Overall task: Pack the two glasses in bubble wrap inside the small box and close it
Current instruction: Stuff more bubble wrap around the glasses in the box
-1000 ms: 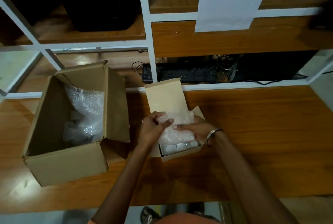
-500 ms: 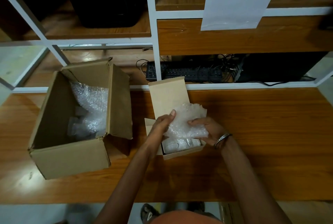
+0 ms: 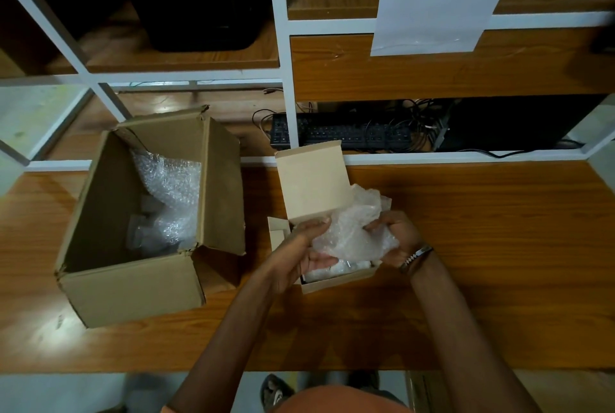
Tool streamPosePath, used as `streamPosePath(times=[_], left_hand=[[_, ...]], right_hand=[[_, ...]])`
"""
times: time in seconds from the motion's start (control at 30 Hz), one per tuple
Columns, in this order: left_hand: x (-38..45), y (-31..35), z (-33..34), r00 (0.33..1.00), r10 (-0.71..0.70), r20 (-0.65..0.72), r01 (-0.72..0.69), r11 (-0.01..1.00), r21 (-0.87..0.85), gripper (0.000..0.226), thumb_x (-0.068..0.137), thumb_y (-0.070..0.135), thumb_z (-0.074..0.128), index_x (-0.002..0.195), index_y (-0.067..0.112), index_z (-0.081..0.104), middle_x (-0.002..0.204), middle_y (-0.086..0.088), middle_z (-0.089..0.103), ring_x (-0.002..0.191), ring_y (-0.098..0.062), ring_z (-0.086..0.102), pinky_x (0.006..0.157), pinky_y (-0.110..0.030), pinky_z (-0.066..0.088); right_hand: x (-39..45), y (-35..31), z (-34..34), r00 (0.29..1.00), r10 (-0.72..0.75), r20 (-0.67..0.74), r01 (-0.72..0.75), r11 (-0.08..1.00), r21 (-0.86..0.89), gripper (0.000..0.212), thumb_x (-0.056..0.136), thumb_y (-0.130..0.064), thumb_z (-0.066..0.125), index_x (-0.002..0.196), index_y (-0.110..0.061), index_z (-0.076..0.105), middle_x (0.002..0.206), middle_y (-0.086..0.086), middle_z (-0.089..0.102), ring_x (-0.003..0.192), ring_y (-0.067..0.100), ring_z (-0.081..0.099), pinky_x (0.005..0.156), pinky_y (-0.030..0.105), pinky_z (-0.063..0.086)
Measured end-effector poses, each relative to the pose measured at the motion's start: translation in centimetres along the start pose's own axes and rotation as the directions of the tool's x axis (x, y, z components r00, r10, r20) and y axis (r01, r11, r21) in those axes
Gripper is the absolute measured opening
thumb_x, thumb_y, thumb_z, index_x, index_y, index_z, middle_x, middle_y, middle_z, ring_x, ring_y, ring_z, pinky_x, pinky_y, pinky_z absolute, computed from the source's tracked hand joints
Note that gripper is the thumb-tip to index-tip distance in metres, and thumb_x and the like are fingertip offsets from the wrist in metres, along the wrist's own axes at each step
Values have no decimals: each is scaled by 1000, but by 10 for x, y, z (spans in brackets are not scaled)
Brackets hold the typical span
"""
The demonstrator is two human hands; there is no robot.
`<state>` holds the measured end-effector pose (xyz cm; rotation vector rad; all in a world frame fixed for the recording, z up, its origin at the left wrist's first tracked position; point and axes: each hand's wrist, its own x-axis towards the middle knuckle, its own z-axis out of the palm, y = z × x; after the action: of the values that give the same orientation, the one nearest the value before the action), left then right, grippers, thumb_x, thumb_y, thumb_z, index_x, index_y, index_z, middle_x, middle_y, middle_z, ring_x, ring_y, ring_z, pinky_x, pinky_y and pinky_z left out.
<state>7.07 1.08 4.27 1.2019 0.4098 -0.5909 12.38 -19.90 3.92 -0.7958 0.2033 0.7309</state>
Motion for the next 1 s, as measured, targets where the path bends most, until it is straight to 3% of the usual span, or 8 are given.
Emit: streamPosePath(times=[0.17,0.3,0.47,0.57,0.7,0.77,0.87,1.0], left_hand=[[6,8,-3,892,321,-317,-313,947,77,83,92,8,77,156,31,31,136,-2,60,119,-19,65,90,-37,61],[13,15,-12,839,421,-346,-370,906,205,83,90,15,81,155,33,33,131,5,63,116,-13,66,89,-33,59],[13,20,-8,829,492,-266,-423,862,278,29,96,24,75,123,17,72,117,-6,77,111,-24,73,86,-36,63],[5,20,-3,782,600,-167,-531,783,325,17,100,19,70,112,11,78,108,-5,80,107,-23,75,90,-40,62],[-2,12,6,769,635,-72,-578,739,345,22,96,12,75,115,3,78,108,-4,81,103,-21,77,90,-35,63],[-2,4,5,761,639,-110,-569,739,360,22,91,13,79,112,4,80,108,-3,81,103,-21,77,93,-41,63],[2,-6,0,759,622,-195,-520,758,394,18,85,14,85,102,7,83,99,-1,82,97,-20,77,92,-46,62],[3,-9,0,817,532,-223,-444,827,345,20,87,25,84,97,7,83,96,-3,82,96,-21,77,94,-45,61]], right_hand=[[8,3,4,976,152,-153,-195,925,-325,52,65,4,59,117,3,65,119,22,63,105,36,64,88,46,57],[5,2,18,972,96,-216,-214,746,-631,29,86,11,60,105,-9,68,108,13,70,90,26,69,78,39,57],[8,3,25,971,71,-228,-230,530,-816,38,80,-4,83,112,-19,69,112,3,75,92,16,73,67,25,59],[17,8,26,953,-74,-293,-198,580,-791,35,79,-5,83,104,-25,67,105,0,73,91,15,70,66,27,60],[28,9,25,870,-186,-457,-157,774,-613,9,90,0,63,87,-6,70,87,15,73,77,23,71,58,23,60],[27,8,24,883,-138,-449,-86,892,-443,16,88,8,60,100,4,71,97,23,75,82,28,74,58,27,59],[22,10,23,910,-133,-393,-23,930,-368,24,90,12,58,109,5,71,99,21,76,76,23,76,56,28,59],[22,9,27,945,-131,-298,36,952,-303,21,97,0,55,112,1,69,116,26,67,96,31,69,84,44,60]])
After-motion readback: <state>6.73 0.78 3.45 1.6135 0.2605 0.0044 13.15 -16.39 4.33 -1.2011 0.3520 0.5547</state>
